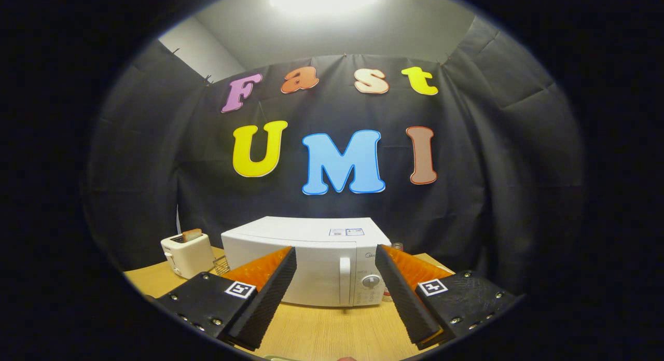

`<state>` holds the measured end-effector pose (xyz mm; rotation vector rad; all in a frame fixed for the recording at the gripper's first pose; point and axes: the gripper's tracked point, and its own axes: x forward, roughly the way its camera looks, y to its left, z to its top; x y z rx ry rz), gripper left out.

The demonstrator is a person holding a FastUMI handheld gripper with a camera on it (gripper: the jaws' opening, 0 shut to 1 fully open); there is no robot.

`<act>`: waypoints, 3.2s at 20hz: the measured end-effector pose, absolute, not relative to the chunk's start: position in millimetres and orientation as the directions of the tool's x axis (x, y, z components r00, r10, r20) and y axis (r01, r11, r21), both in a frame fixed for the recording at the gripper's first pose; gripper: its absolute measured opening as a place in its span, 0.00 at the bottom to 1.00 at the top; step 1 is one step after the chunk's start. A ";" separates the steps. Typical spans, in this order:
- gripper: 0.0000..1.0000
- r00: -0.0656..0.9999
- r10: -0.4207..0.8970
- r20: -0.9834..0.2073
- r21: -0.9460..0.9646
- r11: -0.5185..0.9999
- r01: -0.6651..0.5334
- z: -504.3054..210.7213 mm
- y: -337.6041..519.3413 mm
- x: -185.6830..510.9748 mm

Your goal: Open the microwave, put the food inside, and close the microwave door.

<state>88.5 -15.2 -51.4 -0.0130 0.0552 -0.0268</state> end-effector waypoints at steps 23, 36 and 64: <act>0.98 0.951 -0.002 -0.309 0.012 1.000 0.006 -192.3 -40.6 218.8; 0.27 0.931 -0.006 -0.365 0.013 1.000 0.011 -211.9 -32.8 226.8; 0.07 0.902 -0.089 -0.423 -0.065 0.996 0.068 -204.3 -13.6 158.6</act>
